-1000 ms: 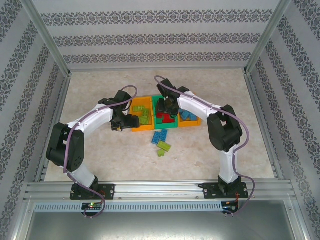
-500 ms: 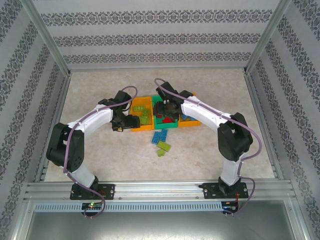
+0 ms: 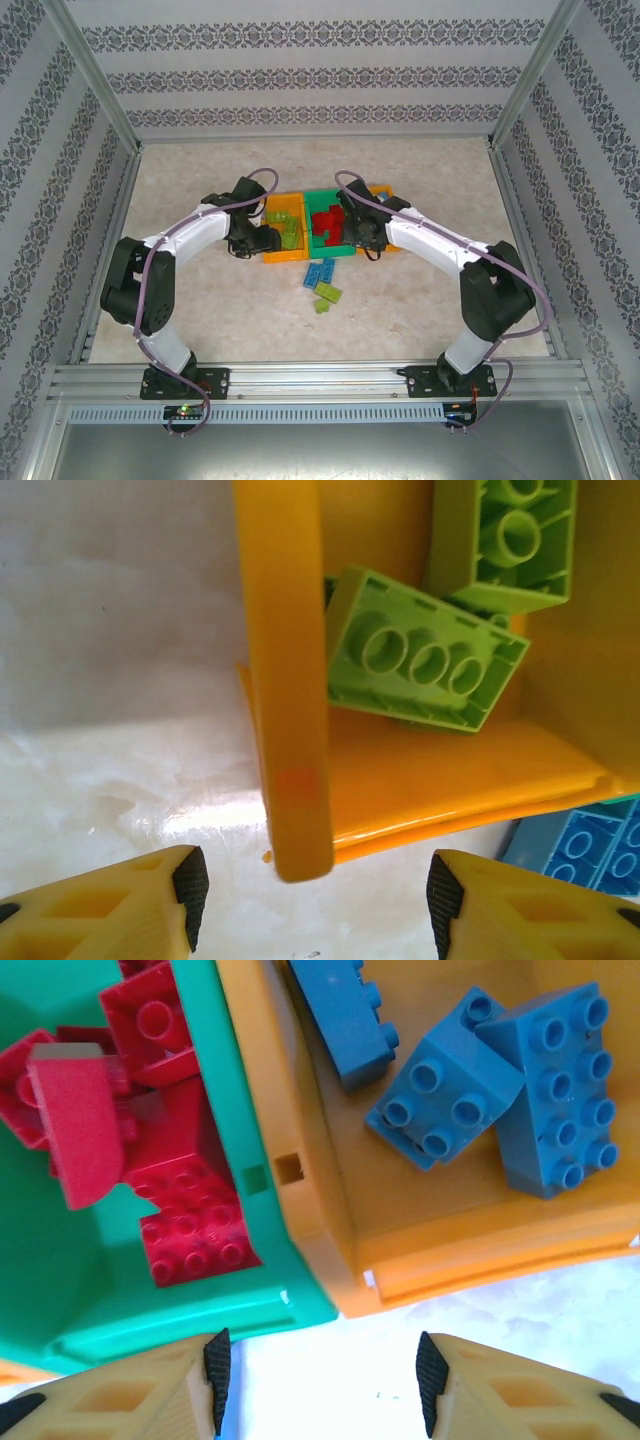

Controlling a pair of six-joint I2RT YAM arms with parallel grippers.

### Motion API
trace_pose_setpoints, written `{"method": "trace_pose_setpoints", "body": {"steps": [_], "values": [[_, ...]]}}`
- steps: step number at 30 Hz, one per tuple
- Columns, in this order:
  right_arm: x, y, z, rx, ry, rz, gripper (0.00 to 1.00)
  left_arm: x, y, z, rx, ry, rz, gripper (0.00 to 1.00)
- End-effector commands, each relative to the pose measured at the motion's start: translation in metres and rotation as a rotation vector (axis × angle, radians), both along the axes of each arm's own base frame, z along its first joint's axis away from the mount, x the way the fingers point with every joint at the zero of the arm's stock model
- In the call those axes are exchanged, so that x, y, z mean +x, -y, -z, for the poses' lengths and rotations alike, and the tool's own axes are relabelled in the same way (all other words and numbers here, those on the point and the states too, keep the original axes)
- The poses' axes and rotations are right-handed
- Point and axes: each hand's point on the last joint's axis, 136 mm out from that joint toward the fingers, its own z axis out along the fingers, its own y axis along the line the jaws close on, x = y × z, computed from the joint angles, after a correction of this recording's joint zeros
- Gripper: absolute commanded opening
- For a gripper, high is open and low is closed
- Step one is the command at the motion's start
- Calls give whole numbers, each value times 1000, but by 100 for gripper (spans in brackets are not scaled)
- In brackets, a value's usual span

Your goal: Sort the legos into containers by color

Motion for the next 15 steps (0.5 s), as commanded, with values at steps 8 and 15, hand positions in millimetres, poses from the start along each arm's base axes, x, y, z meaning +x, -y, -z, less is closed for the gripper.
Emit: {"method": "trace_pose_setpoints", "body": {"steps": [8,15], "values": [[34,-21,24,2,-45,-36,37,18,-6,-15,-4,47,-29,62],[40,-25,17,20,-27,-23,39,18,-9,-19,6,58,-27,64]]}}
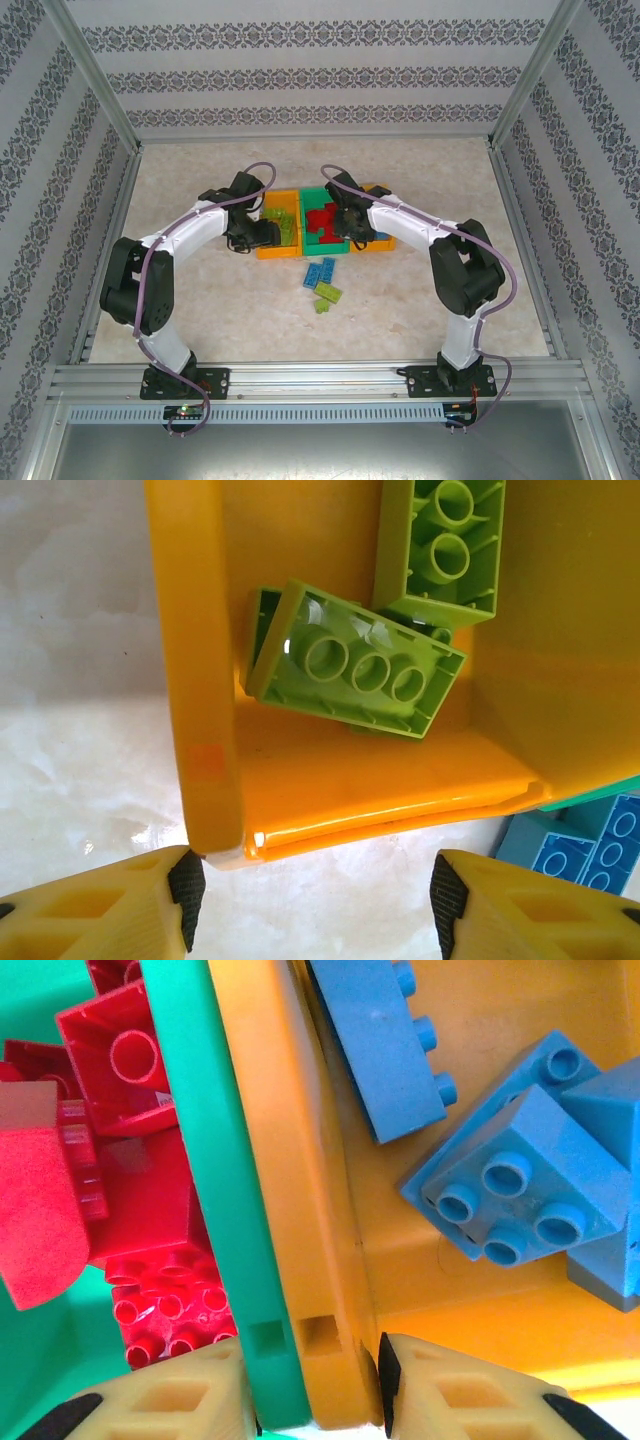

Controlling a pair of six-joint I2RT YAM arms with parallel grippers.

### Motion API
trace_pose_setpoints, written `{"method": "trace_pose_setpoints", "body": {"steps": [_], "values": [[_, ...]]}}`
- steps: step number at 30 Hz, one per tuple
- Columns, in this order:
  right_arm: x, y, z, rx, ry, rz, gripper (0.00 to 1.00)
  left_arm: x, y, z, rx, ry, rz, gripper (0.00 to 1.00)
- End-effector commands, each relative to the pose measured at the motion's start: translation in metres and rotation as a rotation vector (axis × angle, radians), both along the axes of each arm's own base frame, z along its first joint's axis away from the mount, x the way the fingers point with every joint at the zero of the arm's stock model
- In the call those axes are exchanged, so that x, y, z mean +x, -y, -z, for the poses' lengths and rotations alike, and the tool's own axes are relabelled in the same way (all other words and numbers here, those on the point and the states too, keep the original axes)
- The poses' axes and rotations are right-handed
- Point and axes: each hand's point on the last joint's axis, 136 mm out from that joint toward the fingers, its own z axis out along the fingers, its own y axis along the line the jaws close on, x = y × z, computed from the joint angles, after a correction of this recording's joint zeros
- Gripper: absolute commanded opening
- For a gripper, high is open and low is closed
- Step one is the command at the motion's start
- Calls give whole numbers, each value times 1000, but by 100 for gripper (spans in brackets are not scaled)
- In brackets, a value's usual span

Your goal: Sort the legos into containers by color

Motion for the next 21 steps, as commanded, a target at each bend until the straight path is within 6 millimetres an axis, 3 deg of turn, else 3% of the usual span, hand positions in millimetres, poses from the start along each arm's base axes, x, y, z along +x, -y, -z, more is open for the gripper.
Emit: {"method": "trace_pose_setpoints", "body": {"steps": [1,5,8,17,21], "values": [[2,-2,-7,12,10,7,42,6,-7,-10,12,27,-10,64],[-15,3,-19,6,35,21,52,2,-10,-10,18,36,-15,64],[-34,-5,-26,15,41,-3,53,0,-11,-12,16,52,-17,66],[-98,-40,-10,1,-6,-191,54,-5,-16,-10,38,53,-8,73],[-123,-45,-9,4,-40,-217,56,-9,-21,-9,58,53,-9,80]]}}
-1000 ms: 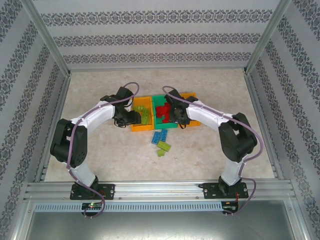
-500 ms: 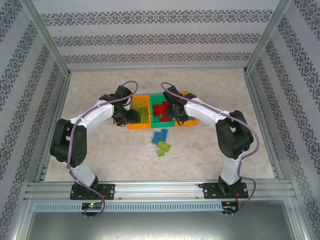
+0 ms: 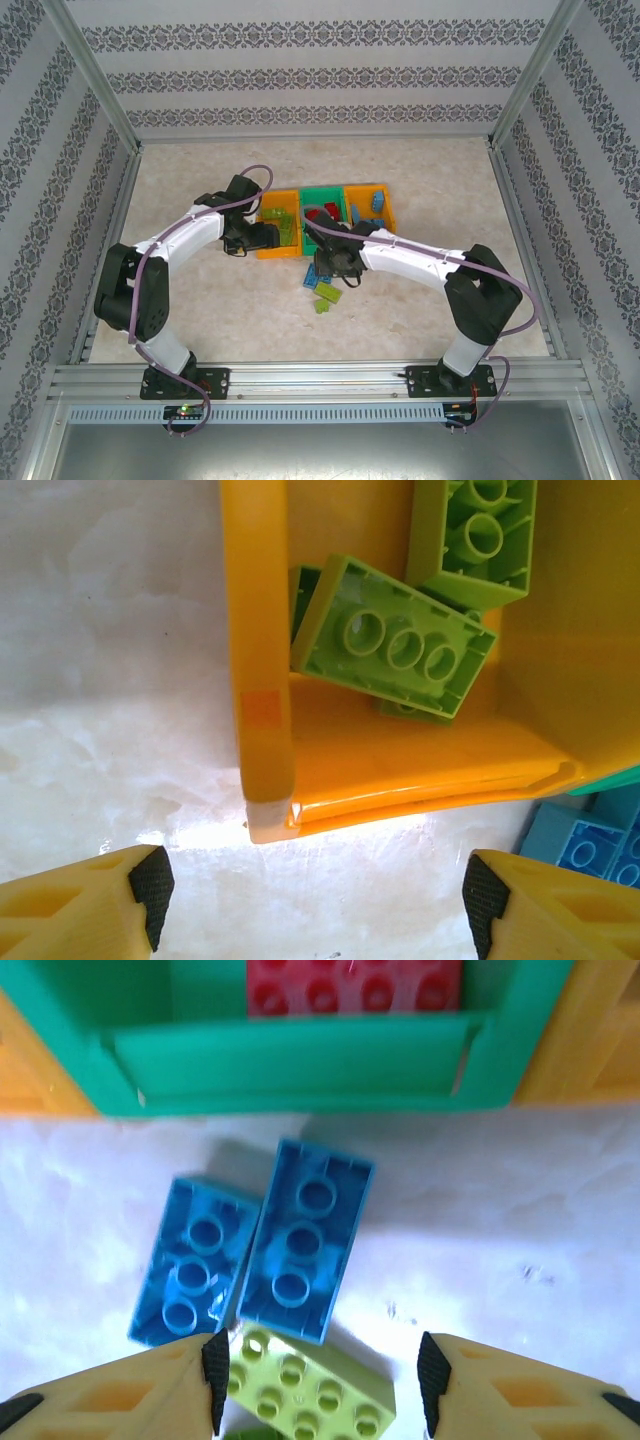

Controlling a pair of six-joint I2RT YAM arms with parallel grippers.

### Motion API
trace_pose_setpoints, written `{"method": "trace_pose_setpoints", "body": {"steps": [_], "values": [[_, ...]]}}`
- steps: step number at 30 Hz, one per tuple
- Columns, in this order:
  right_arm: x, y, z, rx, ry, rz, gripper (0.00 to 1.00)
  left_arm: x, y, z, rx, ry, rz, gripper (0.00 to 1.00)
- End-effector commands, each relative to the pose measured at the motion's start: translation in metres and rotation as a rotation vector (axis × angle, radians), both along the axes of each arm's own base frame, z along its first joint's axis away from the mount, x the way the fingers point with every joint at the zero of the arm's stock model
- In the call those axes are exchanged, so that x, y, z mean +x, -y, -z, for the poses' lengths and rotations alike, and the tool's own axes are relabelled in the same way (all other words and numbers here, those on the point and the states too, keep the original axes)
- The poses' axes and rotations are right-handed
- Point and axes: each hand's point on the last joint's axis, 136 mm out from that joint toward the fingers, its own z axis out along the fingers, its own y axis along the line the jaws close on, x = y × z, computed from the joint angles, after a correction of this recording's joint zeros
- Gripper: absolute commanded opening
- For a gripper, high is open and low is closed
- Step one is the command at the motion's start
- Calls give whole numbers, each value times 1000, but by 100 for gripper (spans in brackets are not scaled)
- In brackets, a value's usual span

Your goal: Sort the legos into containers by color

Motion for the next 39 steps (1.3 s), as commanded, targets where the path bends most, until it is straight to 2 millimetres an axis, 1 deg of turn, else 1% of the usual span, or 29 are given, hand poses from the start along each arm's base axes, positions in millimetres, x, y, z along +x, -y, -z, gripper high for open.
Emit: {"method": "trace_pose_setpoints", "body": {"steps": [1,3,5,7,11,21,25,29,35,39], "values": [[-21,-2,-9,16,-10,-15,57,0,-12,-10,30,45,-4,81],[-33,-11,-9,20,-2,-50,60,-1,-14,-12,38,52,-8,83],[-46,-18,-4,4,-13,-88,62,-3,-16,-14,40,58,-14,84],[-56,-21,4,-14,-34,-107,63,-5,-17,-14,42,58,-21,87],[-66,-25,14,-33,-56,-118,61,-11,-20,-10,46,48,-25,88],[-70,-30,33,-70,-93,-133,59,-21,-31,-4,46,32,-62,93],[-73,-32,41,-85,-114,-142,56,-24,-35,-4,48,31,-66,94],[-77,-28,48,-102,-128,-134,54,-27,-37,-4,49,30,-69,94],[-80,-28,54,-121,-143,-147,51,-29,-40,-4,50,31,-77,95],[-80,-29,56,-136,-154,-155,45,-30,-41,-5,51,35,-85,95]]}}
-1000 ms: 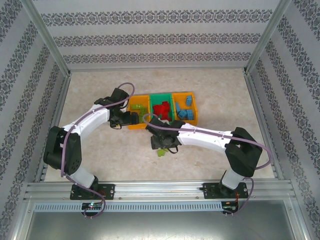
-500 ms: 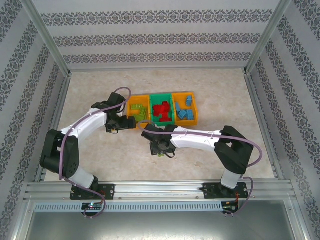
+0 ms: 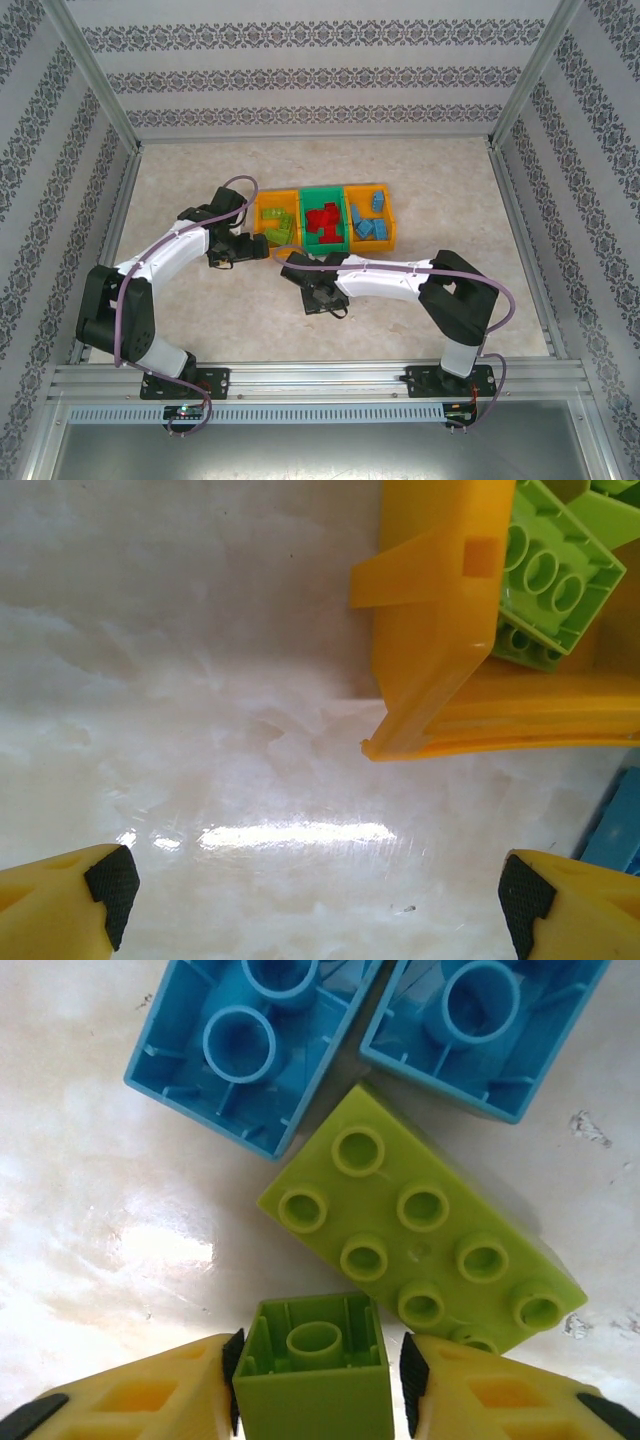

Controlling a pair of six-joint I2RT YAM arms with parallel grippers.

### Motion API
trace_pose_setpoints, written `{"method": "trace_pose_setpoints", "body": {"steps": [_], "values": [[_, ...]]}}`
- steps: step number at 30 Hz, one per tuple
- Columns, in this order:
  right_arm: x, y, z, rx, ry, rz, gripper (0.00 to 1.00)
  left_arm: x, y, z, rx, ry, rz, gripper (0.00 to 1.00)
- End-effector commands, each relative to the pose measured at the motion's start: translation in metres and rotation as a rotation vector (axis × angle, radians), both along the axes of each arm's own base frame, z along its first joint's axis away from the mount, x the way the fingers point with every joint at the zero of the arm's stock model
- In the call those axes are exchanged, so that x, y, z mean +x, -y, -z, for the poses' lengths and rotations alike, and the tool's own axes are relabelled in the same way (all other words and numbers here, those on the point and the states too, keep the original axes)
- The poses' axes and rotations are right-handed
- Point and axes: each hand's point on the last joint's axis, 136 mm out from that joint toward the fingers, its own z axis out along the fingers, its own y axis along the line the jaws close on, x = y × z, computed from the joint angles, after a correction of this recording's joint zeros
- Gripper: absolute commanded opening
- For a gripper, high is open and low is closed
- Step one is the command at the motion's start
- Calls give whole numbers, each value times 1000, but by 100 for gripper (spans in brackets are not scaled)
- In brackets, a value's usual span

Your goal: Sort the legos into containers by color

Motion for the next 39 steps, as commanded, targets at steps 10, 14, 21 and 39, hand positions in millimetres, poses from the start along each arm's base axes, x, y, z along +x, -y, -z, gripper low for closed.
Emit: {"method": "trace_pose_setpoints", "body": {"steps": [10,14,21,39], "values": [[-1,-3,-21,-5,35,-19,31,-1,-12,-5,12,20,-31,95],[22,-22,-52,91,103,-29,31,-2,-12,-4,11,19,-30,95],[91,-56,-84,284,158,21,31,-3,-16,-4,18,17,-38,96],[227,-89,-85,518,101,261,47,-9,-25,-10,-9,25,-56,96]]}}
